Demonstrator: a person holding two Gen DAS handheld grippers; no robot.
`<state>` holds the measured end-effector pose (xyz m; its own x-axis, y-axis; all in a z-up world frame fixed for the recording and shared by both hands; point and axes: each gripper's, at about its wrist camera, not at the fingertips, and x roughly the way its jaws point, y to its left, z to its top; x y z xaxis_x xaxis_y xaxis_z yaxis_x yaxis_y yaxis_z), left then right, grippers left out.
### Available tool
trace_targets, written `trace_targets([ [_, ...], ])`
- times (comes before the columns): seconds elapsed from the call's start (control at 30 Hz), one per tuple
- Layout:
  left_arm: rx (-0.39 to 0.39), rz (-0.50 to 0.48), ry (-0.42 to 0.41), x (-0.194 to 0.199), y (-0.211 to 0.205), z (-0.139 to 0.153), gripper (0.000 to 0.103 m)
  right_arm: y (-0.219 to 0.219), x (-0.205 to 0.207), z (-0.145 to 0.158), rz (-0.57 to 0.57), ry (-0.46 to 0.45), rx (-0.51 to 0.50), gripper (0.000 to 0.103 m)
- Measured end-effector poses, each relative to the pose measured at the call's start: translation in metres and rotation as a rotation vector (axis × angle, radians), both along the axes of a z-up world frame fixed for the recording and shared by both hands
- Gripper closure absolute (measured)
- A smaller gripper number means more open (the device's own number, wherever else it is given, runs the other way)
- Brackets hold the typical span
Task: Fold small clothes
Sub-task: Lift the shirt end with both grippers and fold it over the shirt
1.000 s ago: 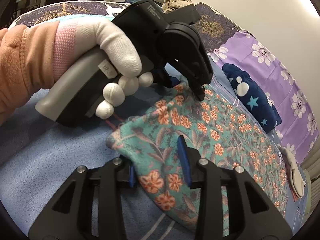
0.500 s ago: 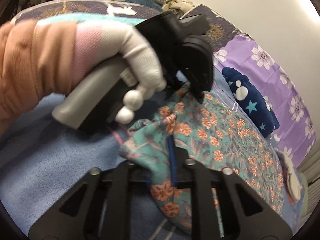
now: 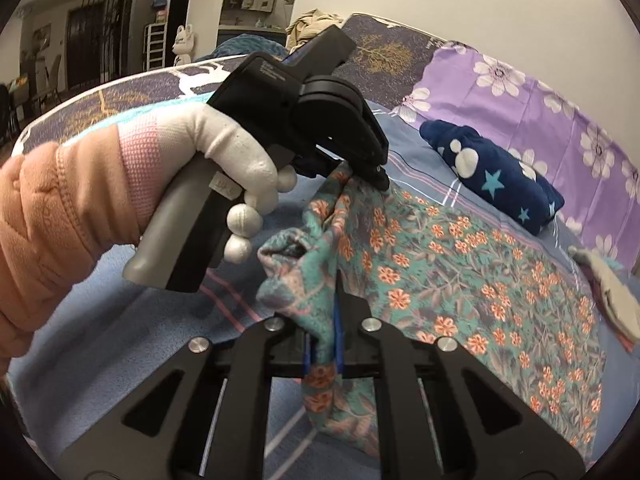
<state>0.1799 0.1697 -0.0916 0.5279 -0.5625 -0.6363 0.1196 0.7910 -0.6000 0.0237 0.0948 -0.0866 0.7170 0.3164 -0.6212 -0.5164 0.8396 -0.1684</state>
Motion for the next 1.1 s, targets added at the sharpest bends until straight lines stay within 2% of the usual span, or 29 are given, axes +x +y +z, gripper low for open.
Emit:
trace_targets([
  [0.13, 0.006, 0.008, 0.001, 0.0, -0.007, 0.006, 0.095, -0.016, 0.004, 0.007, -0.027, 0.054, 0.07, 0.095],
  [0.47, 0.054, 0.01, -0.017, 0.002, -0.034, 0.028, 0.096, -0.051, 0.006, 0.02, -0.08, 0.098, 0.181, 0.095],
  [0.63, 0.075, 0.014, -0.023, 0.002, -0.046, 0.039, 0.096, -0.073, 0.005, 0.028, -0.081, 0.143, 0.277, 0.097],
  [0.9, 0.145, -0.011, -0.058, 0.004, -0.092, 0.065, 0.096, -0.125, 0.011, 0.036, -0.091, 0.225, 0.493, 0.097],
  [1.1, 0.186, -0.05, -0.079, 0.008, -0.136, 0.079, 0.096, -0.167, 0.012, 0.042, -0.117, 0.239, 0.588, 0.097],
])
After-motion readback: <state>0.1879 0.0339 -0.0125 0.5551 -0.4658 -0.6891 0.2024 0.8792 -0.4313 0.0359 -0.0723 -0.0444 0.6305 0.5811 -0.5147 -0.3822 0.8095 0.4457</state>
